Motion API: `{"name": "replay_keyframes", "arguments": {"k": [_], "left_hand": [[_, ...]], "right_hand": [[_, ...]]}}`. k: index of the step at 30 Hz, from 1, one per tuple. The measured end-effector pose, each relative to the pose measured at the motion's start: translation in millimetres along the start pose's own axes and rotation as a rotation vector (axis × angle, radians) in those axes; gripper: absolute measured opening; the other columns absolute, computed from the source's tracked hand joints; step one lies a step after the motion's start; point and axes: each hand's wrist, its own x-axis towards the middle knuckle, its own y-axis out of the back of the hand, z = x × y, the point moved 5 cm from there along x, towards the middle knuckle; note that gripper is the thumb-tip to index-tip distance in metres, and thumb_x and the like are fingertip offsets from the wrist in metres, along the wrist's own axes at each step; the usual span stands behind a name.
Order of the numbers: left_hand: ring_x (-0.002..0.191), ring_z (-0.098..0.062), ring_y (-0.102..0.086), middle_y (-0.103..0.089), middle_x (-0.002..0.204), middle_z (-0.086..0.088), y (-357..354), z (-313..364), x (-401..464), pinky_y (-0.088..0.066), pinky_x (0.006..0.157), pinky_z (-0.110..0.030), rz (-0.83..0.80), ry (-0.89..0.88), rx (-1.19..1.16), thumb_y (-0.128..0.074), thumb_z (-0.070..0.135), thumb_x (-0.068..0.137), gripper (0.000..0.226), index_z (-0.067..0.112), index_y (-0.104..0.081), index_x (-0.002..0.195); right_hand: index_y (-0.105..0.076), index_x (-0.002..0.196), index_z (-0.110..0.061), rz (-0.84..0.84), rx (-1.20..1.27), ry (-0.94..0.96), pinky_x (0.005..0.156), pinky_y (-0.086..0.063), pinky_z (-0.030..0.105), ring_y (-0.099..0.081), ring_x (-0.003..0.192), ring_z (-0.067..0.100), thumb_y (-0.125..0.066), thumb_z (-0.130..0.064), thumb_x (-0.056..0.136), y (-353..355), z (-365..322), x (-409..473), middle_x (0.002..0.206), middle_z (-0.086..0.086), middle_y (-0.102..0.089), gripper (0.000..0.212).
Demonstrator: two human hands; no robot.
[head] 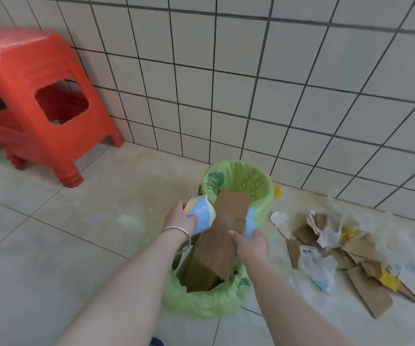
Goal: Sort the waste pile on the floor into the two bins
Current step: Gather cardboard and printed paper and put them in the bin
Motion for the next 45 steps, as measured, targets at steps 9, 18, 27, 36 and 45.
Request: {"name": "replay_keyframes", "arguments": {"k": [9, 18, 27, 36, 45], "left_hand": [[0.119, -0.029, -0.054, -0.055, 0.131, -0.010, -29, -71, 40, -0.042, 0.091, -0.028, -0.120, 0.260, 0.276, -0.054, 0.019, 0.089, 0.045, 0.011, -0.045, 0.132], [0.113, -0.026, -0.059, -0.060, 0.123, -0.007, -44, -85, 43, -0.047, 0.090, -0.033, -0.324, 0.118, 0.918, -0.046, 0.015, 0.090, 0.031, 0.014, -0.057, 0.119], [0.112, -0.032, -0.058, -0.058, 0.125, -0.012, -49, -81, 35, -0.048, 0.089, -0.039, -0.382, 0.055, 0.893, -0.049, 0.025, 0.086, 0.053, 0.019, -0.037, 0.137], [0.111, -0.028, -0.059, -0.062, 0.123, -0.007, -20, -68, 44, -0.050, 0.093, -0.035, -0.258, 0.116, 0.557, -0.055, 0.014, 0.079, 0.049, 0.019, -0.048, 0.127], [0.112, -0.028, -0.058, -0.060, 0.124, -0.008, -9, -70, 50, -0.049, 0.093, -0.033, -0.278, 0.112, 0.639, -0.052, 0.013, 0.085, 0.041, 0.018, -0.055, 0.126]], "right_hand": [[-0.046, 0.078, -0.008, -0.076, -0.236, -0.127, 0.061, -0.038, 0.027, -0.049, 0.078, 0.023, -0.065, -0.019, 0.086, -40, 37, 29, 0.077, 0.006, -0.052, 0.023], [-0.045, 0.100, -0.022, -0.014, -0.418, 0.215, 0.064, -0.041, 0.029, -0.055, 0.076, 0.023, -0.061, -0.033, 0.081, -57, 13, 20, 0.076, -0.006, -0.052, 0.027], [-0.031, 0.062, -0.019, -0.273, -0.660, 0.028, 0.044, -0.029, 0.024, -0.038, 0.052, 0.012, -0.057, -0.033, 0.087, -73, 37, 24, 0.063, -0.003, -0.039, 0.039], [-0.058, 0.098, 0.007, -0.207, 0.022, -0.030, 0.075, -0.054, 0.044, -0.062, 0.077, 0.034, -0.065, -0.018, 0.083, -68, 24, 16, 0.083, 0.024, -0.062, 0.030], [-0.049, 0.088, -0.007, -0.449, -0.551, -0.039, 0.075, -0.054, 0.038, -0.056, 0.078, 0.025, -0.059, -0.024, 0.085, -98, 47, 9, 0.084, 0.009, -0.054, 0.019]]}}
